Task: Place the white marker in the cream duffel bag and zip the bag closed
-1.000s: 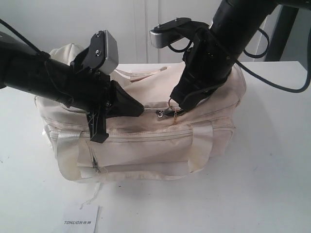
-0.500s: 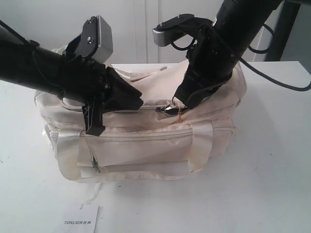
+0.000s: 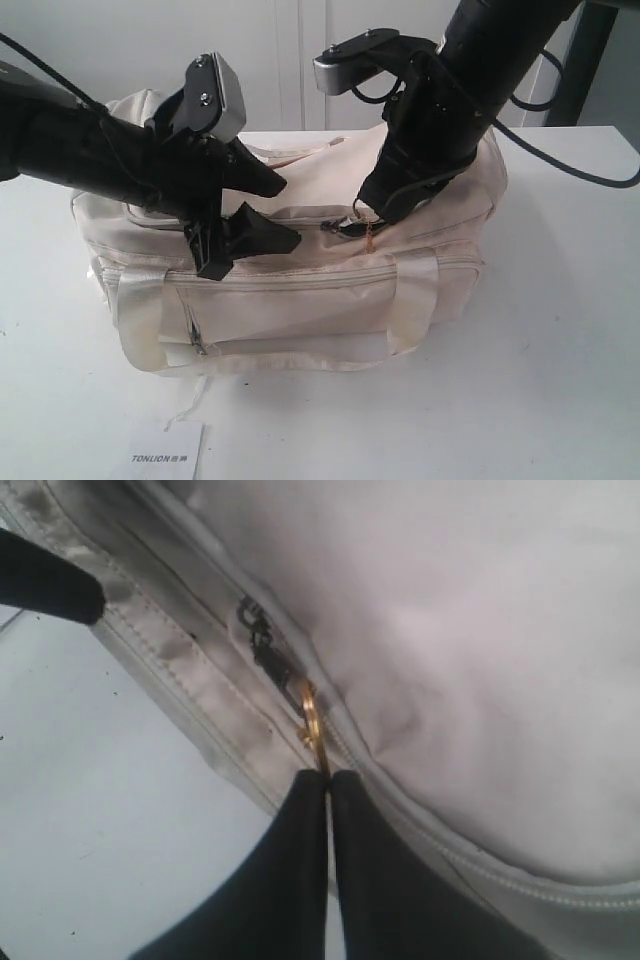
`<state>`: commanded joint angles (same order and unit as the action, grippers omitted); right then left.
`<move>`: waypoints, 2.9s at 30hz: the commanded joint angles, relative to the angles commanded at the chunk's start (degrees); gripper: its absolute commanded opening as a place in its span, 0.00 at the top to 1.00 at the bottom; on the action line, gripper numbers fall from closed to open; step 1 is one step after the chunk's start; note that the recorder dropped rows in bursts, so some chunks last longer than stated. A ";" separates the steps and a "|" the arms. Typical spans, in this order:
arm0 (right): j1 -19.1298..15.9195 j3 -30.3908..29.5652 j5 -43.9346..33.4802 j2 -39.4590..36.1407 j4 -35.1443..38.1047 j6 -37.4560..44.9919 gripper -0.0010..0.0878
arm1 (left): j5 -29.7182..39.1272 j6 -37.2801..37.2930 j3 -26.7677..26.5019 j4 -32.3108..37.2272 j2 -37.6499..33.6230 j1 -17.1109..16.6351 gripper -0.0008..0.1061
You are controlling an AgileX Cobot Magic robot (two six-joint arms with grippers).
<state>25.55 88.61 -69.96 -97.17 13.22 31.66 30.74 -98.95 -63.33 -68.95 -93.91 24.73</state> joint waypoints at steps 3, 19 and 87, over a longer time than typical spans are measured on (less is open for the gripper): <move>0.00 0.00 0.00 0.00 0.15 0.00 0.99 | -0.88 0.00 0.00 0.00 -0.46 0.00 0.47; 0.00 0.00 0.00 0.00 -1.71 0.00 0.99 | -1.25 0.00 0.00 0.00 -0.36 0.00 0.99; -7.33 0.00 0.00 0.00 -7.65 1.76 0.99 | 0.43 1.35 0.00 0.11 2.59 0.00 0.99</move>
<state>18.23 88.61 -69.96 -97.17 5.56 33.42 31.17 -97.60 -63.33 -68.84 -91.32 24.73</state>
